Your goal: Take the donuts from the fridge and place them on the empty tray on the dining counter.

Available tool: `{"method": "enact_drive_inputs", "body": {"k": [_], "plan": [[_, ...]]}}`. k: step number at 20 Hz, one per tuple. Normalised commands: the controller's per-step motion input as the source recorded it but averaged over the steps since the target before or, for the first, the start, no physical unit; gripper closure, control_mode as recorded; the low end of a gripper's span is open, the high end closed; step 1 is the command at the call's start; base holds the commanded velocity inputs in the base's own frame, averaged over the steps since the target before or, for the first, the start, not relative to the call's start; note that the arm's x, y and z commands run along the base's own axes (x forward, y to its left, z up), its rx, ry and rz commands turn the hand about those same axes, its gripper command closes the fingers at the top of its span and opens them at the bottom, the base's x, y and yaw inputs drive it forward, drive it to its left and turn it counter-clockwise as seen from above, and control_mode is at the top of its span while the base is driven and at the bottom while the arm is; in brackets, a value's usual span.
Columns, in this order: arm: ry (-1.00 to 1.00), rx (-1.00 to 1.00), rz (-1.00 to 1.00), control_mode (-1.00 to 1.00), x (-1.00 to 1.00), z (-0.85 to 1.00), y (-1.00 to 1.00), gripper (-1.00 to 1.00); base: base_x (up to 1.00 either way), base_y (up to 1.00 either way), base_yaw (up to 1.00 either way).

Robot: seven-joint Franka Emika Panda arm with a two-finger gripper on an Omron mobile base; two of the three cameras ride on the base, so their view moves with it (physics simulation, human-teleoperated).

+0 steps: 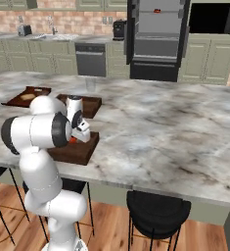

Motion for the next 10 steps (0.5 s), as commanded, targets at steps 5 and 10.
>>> {"method": "enact_drive_inputs", "body": {"k": [5,10], "plan": [[0.0,-0.03,0.0,-1.0,0.32,-0.39,0.0,1.0,0.0,0.0,0.0],[0.0,0.0,0.0,-1.0,0.01,-0.49,0.0,1.0,0.0,0.0,0.0]]}}
